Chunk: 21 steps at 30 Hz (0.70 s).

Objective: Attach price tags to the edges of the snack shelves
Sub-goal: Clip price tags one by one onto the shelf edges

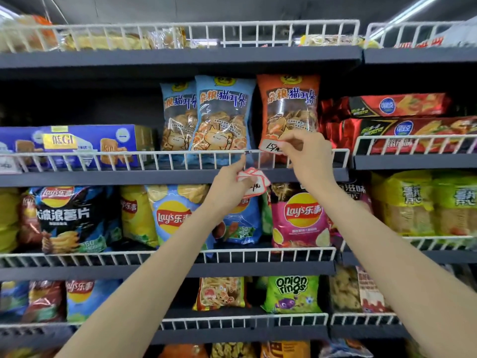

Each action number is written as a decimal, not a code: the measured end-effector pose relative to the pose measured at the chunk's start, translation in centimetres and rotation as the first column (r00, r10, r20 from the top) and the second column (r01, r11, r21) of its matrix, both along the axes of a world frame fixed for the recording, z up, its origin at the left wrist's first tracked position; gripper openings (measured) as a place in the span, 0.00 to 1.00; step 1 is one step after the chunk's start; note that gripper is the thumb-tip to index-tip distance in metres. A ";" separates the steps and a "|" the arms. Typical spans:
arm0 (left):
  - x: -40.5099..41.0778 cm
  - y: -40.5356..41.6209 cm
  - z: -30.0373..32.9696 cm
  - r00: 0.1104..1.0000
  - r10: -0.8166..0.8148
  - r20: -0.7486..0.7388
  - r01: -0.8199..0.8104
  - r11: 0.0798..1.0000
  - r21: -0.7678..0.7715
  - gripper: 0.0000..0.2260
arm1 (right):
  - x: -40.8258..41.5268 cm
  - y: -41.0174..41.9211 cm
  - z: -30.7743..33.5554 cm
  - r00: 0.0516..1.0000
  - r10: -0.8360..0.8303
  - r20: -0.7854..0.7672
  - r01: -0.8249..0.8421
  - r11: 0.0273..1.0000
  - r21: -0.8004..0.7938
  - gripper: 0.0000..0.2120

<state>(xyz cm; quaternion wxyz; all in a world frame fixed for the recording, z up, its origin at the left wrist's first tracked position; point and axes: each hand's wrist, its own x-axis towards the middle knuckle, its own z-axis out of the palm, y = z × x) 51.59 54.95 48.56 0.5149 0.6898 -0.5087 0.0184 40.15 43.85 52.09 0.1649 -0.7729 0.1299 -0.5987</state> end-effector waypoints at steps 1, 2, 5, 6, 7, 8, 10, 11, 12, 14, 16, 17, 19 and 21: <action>0.1 0.1 -0.1 1.000 -0.004 0.002 0.004 1.000 -0.004 0.25 | 0.1 0.0 0.0 1.000 0.001 0.006 0.000 1.000 -0.014 0.04; 0.4 0.1 -0.3 1.000 -0.011 -0.001 0.011 1.000 -0.007 0.25 | 0.2 0.0 0.1 1.000 0.001 0.012 -0.001 1.000 -0.030 0.04; 1.2 0.5 -0.7 0.999 -0.037 -0.010 0.037 0.999 -0.002 0.25 | 0.7 0.1 0.2 1.000 -0.015 0.004 0.015 0.994 -0.110 0.05; 1.4 0.6 -0.7 0.999 -0.041 -0.007 0.041 0.999 0.002 0.25 | 0.8 0.0 0.3 1.000 -0.022 -0.020 0.019 0.991 -0.131 0.05; 1.5 0.7 -0.7 0.999 -0.042 0.001 0.042 0.999 0.006 0.25 | 1.0 0.0 0.4 0.998 -0.037 -0.057 0.028 0.989 -0.146 0.06; 1.5 0.8 -0.7 0.999 -0.043 0.011 0.043 0.999 0.009 0.25 | 1.2 -0.1 0.4 0.993 -0.059 -0.102 0.042 0.987 -0.158 0.06; 1.6 1.0 -0.5 0.999 -0.044 0.033 0.043 0.999 0.030 0.25 | 1.4 -0.2 0.4 0.976 -0.112 -0.185 0.079 0.981 -0.175 0.07; 1.7 1.0 -0.5 0.998 -0.044 0.038 0.042 0.998 0.040 0.25 | 1.5 -0.2 0.4 0.968 -0.141 -0.210 0.100 0.976 -0.191 0.07; 1.7 1.0 -0.5 0.998 -0.043 0.039 0.041 0.998 0.044 0.25 | 1.6 -0.2 0.3 0.960 -0.170 -0.223 0.123 0.970 -0.211 0.07; 1.9 0.8 -0.5 0.998 -0.038 0.042 0.036 0.998 0.049 0.25 | 1.9 -0.1 0.2 0.949 -0.224 -0.222 0.168 0.955 -0.246 0.08; 2.0 0.6 -0.6 0.998 -0.040 0.048 0.037 0.998 0.052 0.26 | 2.0 0.0 0.0 0.943 -0.260 -0.207 0.203 0.944 -0.260 0.08; 1.9 0.5 -0.7 0.998 -0.045 0.046 0.042 0.998 0.047 0.26 | 2.1 0.0 -0.1 0.942 -0.271 -0.198 0.215 0.940 -0.265 0.08; 2.0 0.3 -0.9 0.998 -0.053 0.026 0.052 0.998 0.032 0.27 | 2.1 0.1 -0.3 0.940 -0.291 -0.178 0.233 0.930 -0.285 0.09; 2.0 0.2 -0.9 0.998 -0.055 0.018 0.054 0.998 0.032 0.27 | 2.1 0.0 -0.4 0.932 -0.323 -0.166 0.258 0.910 -0.326 0.07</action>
